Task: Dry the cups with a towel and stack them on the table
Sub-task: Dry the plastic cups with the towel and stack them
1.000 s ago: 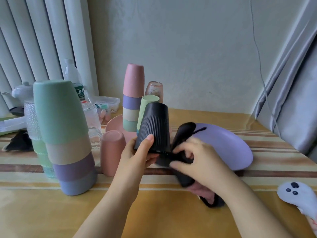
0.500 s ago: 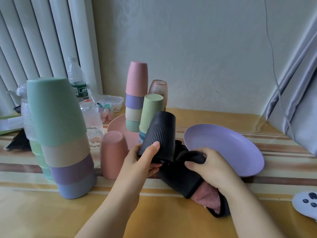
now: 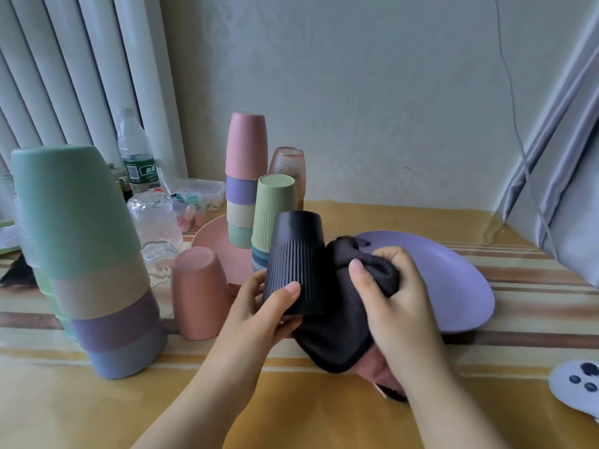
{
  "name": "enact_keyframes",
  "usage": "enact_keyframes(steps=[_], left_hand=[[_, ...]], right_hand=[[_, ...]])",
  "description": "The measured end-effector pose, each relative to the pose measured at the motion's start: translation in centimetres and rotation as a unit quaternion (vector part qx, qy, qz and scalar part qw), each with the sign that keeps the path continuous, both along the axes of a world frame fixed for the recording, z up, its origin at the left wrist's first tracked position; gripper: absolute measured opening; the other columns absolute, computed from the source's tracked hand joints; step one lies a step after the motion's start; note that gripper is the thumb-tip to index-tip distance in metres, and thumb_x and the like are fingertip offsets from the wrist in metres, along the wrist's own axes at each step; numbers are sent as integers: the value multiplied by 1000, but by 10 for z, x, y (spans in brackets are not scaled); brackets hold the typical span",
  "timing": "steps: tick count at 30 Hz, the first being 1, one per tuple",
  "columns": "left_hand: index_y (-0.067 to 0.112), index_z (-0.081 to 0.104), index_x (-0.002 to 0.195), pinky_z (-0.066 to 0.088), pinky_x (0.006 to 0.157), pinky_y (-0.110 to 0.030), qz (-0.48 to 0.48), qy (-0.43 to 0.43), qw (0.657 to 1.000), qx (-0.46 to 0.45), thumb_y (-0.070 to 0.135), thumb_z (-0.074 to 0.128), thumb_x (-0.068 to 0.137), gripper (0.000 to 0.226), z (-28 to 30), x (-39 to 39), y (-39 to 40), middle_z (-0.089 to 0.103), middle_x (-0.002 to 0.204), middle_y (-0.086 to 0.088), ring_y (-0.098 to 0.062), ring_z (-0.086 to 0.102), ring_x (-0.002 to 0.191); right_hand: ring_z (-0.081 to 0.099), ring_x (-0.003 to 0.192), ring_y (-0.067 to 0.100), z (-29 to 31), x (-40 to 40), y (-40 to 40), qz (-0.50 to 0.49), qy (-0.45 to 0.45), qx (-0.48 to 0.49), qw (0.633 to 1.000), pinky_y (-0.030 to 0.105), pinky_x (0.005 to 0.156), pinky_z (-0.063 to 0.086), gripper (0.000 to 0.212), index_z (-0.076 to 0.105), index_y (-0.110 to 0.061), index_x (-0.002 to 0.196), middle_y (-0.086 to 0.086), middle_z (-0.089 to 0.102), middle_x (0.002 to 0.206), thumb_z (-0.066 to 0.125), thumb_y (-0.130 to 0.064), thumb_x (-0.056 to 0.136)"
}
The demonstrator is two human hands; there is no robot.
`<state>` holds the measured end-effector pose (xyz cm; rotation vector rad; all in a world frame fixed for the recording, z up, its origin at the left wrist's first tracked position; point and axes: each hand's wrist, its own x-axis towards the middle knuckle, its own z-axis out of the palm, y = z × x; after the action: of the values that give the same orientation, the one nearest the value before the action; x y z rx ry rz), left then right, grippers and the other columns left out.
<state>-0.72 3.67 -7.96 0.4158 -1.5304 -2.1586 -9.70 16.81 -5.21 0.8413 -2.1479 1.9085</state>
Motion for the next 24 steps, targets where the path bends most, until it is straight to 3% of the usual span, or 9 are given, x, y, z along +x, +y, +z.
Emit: enact_keyframes(steps=[2, 4, 7, 10, 13, 16, 20, 22, 24], left_hand=[[22, 62, 116, 53, 79, -33, 16, -9, 999, -34, 35, 69, 70, 49, -1, -1, 1, 74, 101, -1, -19, 71, 94], [23, 64, 115, 54, 83, -38, 19, -7, 998, -66, 29, 68, 80, 36, -1, -1, 1, 75, 102, -1, -21, 71, 96], [23, 66, 115, 53, 93, -42, 12, -8, 990, -139, 23, 64, 91, 24, -1, 1, 3, 74, 103, 0, -19, 69, 100], [32, 65, 111, 52, 83, -22, -14, -5, 977, -213, 29, 64, 81, 30, 0, 1, 9, 74, 99, 10, -5, 68, 93], [36, 67, 108, 54, 89, -27, -58, -2, 971, -233, 39, 67, 74, 34, -2, 2, 12, 73, 102, 9, -6, 67, 96], [35, 68, 111, 53, 94, -33, -106, 7, 979, -174, 44, 67, 66, 45, -6, 3, 13, 73, 108, 5, -14, 68, 105], [23, 71, 110, 56, 86, -32, -129, 57, 987, -71, 39, 66, 67, 47, -5, 3, 14, 71, 112, -10, -23, 68, 105], [17, 69, 112, 57, 87, -35, -104, 73, 992, -26, 38, 65, 66, 51, -5, 2, 9, 70, 113, -14, -24, 68, 105], [13, 62, 120, 56, 89, -35, -79, 78, 994, 4, 39, 66, 65, 61, -3, 1, 2, 70, 115, -14, -24, 67, 108]], right_hand=[[57, 97, -9, -5, 13, -10, 70, -14, -32, 997, 5, 79, 39, 13, 56, -37, 95, -26, 62, 98, 56, -37, 82], [43, 121, -12, -11, 25, -18, 143, 11, -9, 990, 3, 94, 32, 32, 51, -40, 118, -33, 52, 122, 53, -40, 86], [13, 140, -9, -17, 28, -23, 184, 35, 27, 982, 23, 116, 19, 55, 30, -38, 140, -26, 20, 152, 35, -49, 86], [-4, 142, -8, -21, 20, -24, 122, 102, 86, 983, 37, 120, 10, 50, 19, -46, 140, -29, -1, 154, 20, -53, 91], [0, 142, -8, -18, 11, -22, 69, 137, 81, 985, 22, 118, 6, 45, 12, -46, 140, -26, 2, 154, 19, -52, 95], [11, 137, -16, -7, 4, -14, 90, 3, -15, 996, 9, 113, 11, 44, 8, -54, 135, -29, 10, 152, 28, -50, 97], [32, 137, 0, -14, 2, -13, 136, -111, -89, 980, 39, 117, 25, 60, 35, -48, 137, -20, 36, 148, 34, -72, 82], [37, 136, 5, -19, 8, -16, 167, -119, -57, 977, 43, 115, 27, 70, 43, -34, 138, -14, 46, 143, 34, -71, 79], [33, 136, 0, -20, 16, -18, 189, -117, -20, 975, 37, 117, 24, 67, 38, -30, 143, -14, 43, 145, 27, -65, 87]])
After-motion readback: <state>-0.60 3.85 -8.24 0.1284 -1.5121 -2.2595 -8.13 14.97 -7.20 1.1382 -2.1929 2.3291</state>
